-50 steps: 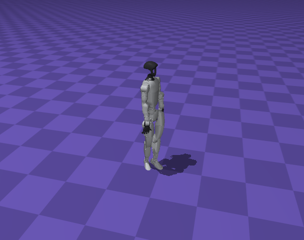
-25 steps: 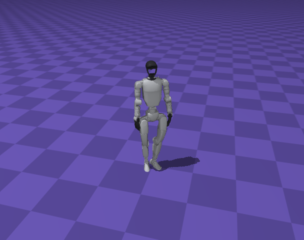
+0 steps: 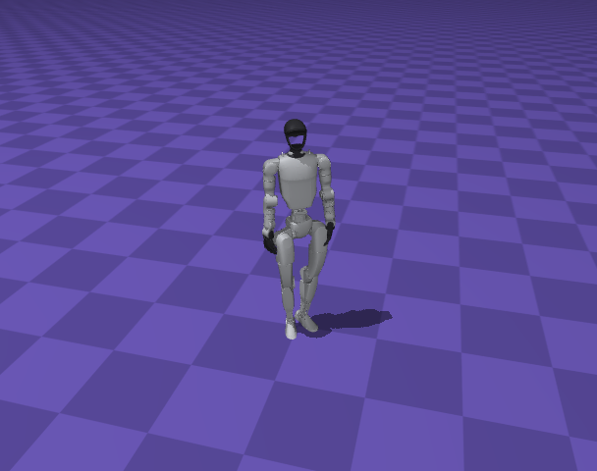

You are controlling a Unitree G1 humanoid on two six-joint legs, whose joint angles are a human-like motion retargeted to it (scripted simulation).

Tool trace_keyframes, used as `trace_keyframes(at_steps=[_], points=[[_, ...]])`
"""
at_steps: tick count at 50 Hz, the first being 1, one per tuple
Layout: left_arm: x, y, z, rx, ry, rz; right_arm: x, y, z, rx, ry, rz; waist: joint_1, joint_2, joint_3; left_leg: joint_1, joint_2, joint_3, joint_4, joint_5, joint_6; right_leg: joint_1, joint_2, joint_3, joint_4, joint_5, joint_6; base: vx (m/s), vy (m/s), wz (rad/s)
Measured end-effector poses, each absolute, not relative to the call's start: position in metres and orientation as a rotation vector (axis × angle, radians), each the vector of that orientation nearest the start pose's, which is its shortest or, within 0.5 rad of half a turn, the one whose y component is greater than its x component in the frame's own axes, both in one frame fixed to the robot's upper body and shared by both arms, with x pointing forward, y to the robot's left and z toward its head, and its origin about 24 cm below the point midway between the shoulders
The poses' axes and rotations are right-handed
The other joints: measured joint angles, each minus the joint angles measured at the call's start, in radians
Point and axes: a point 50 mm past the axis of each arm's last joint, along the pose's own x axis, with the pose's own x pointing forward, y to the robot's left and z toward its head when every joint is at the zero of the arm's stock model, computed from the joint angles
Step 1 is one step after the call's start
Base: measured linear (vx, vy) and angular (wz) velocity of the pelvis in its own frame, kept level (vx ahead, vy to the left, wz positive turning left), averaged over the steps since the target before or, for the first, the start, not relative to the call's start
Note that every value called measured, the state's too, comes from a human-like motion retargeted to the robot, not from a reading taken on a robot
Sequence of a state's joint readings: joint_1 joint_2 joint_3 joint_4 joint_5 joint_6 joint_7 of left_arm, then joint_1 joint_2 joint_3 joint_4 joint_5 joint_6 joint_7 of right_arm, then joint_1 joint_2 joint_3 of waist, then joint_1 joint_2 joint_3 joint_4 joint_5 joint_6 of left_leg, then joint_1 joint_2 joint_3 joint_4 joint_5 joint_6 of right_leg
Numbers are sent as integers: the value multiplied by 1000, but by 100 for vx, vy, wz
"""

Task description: In place motions

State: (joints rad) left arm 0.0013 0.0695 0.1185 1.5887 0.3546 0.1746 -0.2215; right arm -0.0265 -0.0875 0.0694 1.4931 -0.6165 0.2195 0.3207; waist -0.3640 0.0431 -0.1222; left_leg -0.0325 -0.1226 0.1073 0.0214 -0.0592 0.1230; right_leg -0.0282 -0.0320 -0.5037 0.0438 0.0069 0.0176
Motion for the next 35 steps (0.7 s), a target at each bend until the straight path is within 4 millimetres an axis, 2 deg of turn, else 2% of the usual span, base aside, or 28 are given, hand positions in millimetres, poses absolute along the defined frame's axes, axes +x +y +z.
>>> trace_keyframes(at_steps=[7,14,20,30,35], points=[[-12,176,-178,77,1785,-279,20,-184,-178,-448,1726,630,-5,3,1,-16,0,-6,2,12,7,-9,0,-8,0,10,1,0,0,4],[-12,173,-178,69,1786,-291,17,-183,-178,-432,1734,626,3,0,-5,-8,-4,-3,-6,10,10,-7,4,-6,-5,12,0,0,0,0],[-17,172,-178,89,1797,-314,17,-183,-178,-438,1731,635,-40,0,-8,16,-11,-37,-20,2,8,-9,-7,-24,-4,16,6,9,-4,24],[-30,172,-177,43,1831,-285,33,-178,-178,-478,1680,678,-142,-6,-10,41,6,-39,-18,-37,-20,-41,-15,14,3,39,2,15,-15,-25],[-34,171,-177,21,1838,-278,45,-174,-177,-476,1646,693,-141,-3,-11,42,38,51,-4,-70,-43,-70,2,118,8,59,7,11,-19,-129]])
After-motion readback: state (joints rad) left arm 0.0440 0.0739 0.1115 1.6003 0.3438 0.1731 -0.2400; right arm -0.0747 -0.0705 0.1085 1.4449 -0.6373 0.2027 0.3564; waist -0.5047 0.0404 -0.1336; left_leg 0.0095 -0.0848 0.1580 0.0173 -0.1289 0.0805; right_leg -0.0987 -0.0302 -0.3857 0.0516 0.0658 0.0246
